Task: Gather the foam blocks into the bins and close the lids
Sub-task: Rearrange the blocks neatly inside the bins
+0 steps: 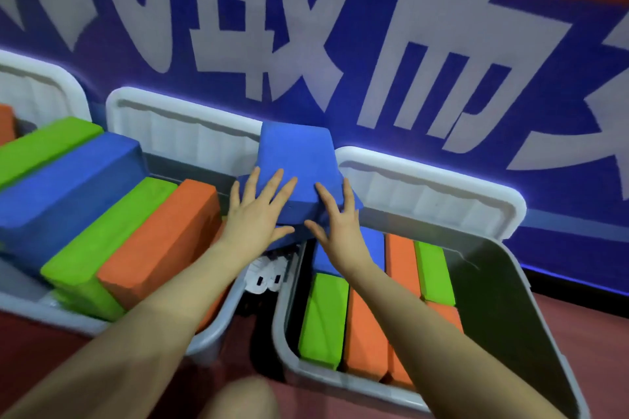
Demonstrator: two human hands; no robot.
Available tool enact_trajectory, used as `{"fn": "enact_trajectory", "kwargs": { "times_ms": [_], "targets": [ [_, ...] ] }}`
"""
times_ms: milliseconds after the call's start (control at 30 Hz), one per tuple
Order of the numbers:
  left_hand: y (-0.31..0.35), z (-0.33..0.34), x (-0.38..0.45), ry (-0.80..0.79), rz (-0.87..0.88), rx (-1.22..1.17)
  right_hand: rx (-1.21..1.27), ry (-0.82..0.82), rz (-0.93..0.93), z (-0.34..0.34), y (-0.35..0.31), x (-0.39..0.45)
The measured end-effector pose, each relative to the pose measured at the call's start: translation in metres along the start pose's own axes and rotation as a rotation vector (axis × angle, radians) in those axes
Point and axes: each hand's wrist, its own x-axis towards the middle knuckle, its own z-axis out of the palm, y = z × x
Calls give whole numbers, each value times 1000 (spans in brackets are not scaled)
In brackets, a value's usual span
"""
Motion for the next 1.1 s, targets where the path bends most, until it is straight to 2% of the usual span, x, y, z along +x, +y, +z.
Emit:
{"fn": "enact_trajectory", "kwargs": {
  "times_ms": [133,333,500,600,700,833,933,1033,1100],
  "targets": [
    [-7,4,4,107,33,20,98,54,4,-2,-5,0],
    [-18,0,-5,248,68,73,-42,170,-54,-3,-19,-4],
    [-31,-21,-5,442,167,276,-14,248,-133,-20,-39,2],
    [-44,-31,-6,520,144,286,139,194,-161,-27,-51,12],
    [-59,-35,-10,549,70,276,222,65,-88,-15,-44,12],
    [-76,-33,-9,522,13,276,-129,-111,-104,16,-23,10],
    [-84,-25,-8,489,-13,280,-349,-217,-17,44,-28,14],
    [-85,-14,-14,474,-39,265,-462,-234,97,69,-40,18],
    [-86,-8,-20,459,-59,258,-438,-237,163,76,-46,21]
  ]
}}
